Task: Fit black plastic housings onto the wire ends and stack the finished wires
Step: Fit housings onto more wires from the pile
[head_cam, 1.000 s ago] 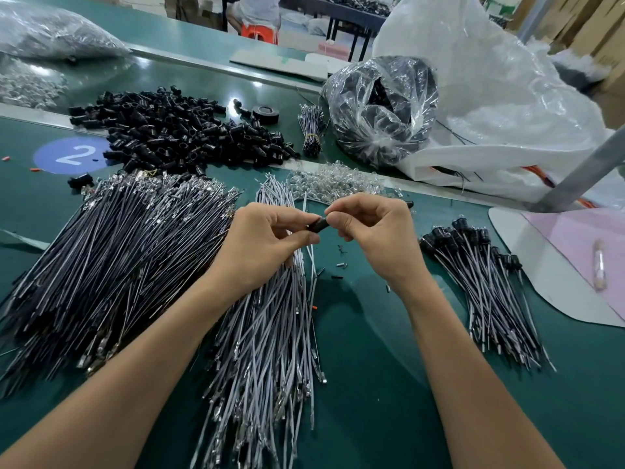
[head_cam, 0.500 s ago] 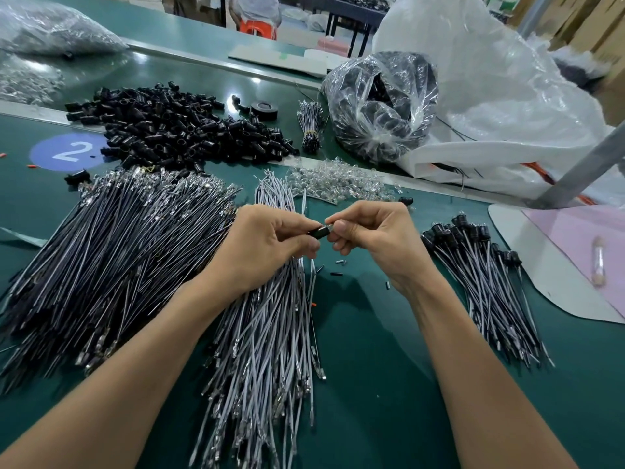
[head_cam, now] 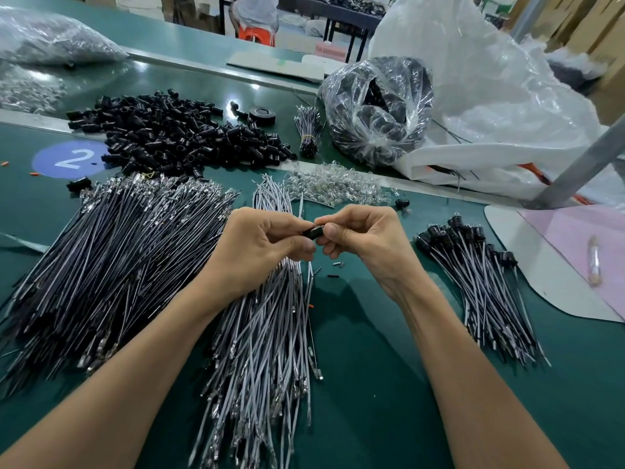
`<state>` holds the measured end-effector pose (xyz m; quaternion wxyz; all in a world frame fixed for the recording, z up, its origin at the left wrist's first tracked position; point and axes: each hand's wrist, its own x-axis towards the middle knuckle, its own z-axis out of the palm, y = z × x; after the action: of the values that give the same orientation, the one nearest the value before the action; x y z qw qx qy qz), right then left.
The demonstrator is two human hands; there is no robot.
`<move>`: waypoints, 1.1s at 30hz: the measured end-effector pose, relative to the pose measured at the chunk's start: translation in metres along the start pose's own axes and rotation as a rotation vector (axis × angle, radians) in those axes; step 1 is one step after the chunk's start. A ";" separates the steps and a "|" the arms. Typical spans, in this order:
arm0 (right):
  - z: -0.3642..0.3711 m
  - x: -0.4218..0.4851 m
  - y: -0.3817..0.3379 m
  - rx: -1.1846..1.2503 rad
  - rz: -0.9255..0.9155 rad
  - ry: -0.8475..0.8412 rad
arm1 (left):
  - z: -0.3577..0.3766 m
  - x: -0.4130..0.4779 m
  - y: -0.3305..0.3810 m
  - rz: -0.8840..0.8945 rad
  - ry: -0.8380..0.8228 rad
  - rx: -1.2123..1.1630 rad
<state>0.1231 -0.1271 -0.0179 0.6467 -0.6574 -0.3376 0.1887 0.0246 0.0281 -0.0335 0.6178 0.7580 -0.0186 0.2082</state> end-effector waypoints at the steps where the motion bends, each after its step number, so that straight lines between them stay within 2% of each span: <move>1: 0.001 0.000 0.000 0.007 -0.017 0.018 | 0.000 0.000 0.001 -0.009 -0.002 -0.022; 8: 0.013 0.001 -0.003 -0.025 -0.101 0.022 | 0.001 0.002 0.007 -0.093 0.045 -0.215; 9: 0.010 0.000 -0.006 0.050 -0.099 0.034 | -0.001 0.002 0.008 -0.098 0.035 -0.239; 11: -0.003 -0.002 -0.015 0.351 -0.073 0.044 | -0.006 0.003 0.008 -0.100 0.048 -0.267; 13: -0.027 -0.009 -0.026 0.615 -0.074 0.065 | -0.010 0.005 0.009 -0.107 0.115 -0.261; 15: -0.060 -0.022 -0.036 0.620 -0.078 0.102 | -0.012 0.005 0.006 -0.115 0.219 -0.149; 18: -0.120 -0.047 -0.055 0.218 0.038 0.210 | -0.014 0.006 0.000 -0.149 0.336 0.084; 22: -0.179 -0.061 -0.066 -0.458 0.322 0.334 | -0.013 0.007 -0.001 -0.211 0.390 0.012; 25: -0.186 -0.054 -0.056 -0.835 0.439 0.386 | -0.016 0.007 0.001 -0.194 0.548 -0.038; 28: -0.172 -0.046 -0.048 -1.149 0.523 0.390 | -0.021 0.008 0.002 -0.182 0.676 0.048; 29: -0.165 -0.043 -0.048 -1.228 0.496 0.451 | -0.023 0.008 0.001 -0.195 0.673 0.106; 31: -0.144 -0.035 -0.051 -1.257 0.324 0.574 | -0.027 0.008 -0.001 -0.249 0.603 0.337; 33: -0.114 -0.023 -0.050 -1.198 0.127 0.572 | -0.028 0.007 -0.004 -0.274 0.515 0.611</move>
<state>0.1747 -0.2284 0.0370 0.2216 -0.9458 -0.1598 -0.1758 0.0236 0.0571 -0.0312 0.3711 0.8250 0.3001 0.3025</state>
